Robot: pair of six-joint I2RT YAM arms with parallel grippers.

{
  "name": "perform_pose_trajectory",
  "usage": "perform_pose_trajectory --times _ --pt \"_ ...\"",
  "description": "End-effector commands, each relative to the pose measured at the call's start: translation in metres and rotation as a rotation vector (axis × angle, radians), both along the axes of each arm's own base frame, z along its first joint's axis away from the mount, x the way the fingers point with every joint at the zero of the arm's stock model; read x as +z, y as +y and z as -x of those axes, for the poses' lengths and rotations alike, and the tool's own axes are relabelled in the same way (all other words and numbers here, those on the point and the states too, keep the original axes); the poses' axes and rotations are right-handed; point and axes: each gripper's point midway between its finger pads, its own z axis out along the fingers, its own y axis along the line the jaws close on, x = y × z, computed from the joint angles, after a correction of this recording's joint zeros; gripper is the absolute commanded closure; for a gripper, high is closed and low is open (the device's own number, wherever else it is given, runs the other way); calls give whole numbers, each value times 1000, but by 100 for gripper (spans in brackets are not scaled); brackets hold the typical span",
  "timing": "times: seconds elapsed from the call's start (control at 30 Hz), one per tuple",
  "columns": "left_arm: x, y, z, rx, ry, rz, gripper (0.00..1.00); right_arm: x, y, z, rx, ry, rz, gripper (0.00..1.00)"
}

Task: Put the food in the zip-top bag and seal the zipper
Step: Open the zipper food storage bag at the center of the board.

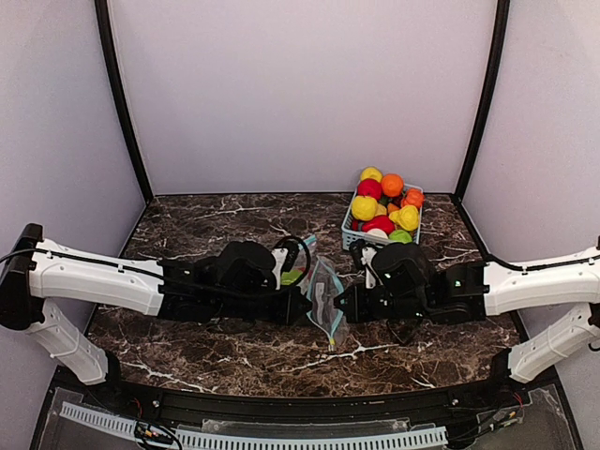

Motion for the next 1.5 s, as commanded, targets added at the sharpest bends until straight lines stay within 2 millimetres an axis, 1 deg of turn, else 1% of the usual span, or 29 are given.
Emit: perform_pose_trajectory --times 0.0,0.03,0.13,0.27,0.5,0.53,0.6,0.67,0.77,0.83,0.9,0.97,1.03,1.1,1.17,1.23,1.33,1.37,1.47 --pt "-8 44 -13 144 -51 -142 99 -2 -21 -11 -132 12 51 100" --pt "-9 47 -14 150 -59 -154 99 -2 -23 -11 -137 15 56 100" --pt "-10 45 -14 138 -63 -163 99 -4 -26 -10 -154 30 69 100" --pt "-11 46 -16 140 -68 -189 99 -10 -38 -12 -218 54 95 100" --pt "-10 42 -16 115 -82 -185 99 -4 -47 -10 -243 57 79 100" --pt "-8 39 -14 98 -80 -174 99 -1 -47 -9 -232 51 75 98" --pt "-8 34 -11 62 -75 -170 99 7 -45 -7 -197 33 61 89" --pt "-7 29 -9 29 -74 -172 99 14 -42 -4 -148 11 53 76" --pt "-13 27 -5 -7 -51 -182 99 31 -38 4 -54 -33 32 48" --pt "-16 26 -3 -24 -37 -182 99 44 -37 8 -6 -63 14 32" --pt "-18 25 -1 -36 -26 -178 99 58 -38 12 30 -93 -5 21" --pt "-18 24 1 -51 -16 -174 99 73 -42 11 36 -125 -23 13" --pt "-17 22 2 -68 -9 -169 99 86 -47 8 22 -148 -42 8" --pt "-15 22 3 -80 -7 -168 99 95 -55 3 -6 -159 -55 7" --pt "-14 23 4 -83 -5 -170 99 97 -64 -5 -36 -156 -51 6" --pt "-12 25 5 -76 -1 -159 99 93 -75 -15 -68 -144 -29 6" --pt "-6 28 7 -66 -2 -130 99 83 -94 -33 -119 -108 28 6" --pt "-6 29 6 -62 2 -126 99 79 -103 -42 -152 -97 54 6" --pt "-2 31 6 -59 -2 -115 99 71 -123 -63 -209 -87 119 5"
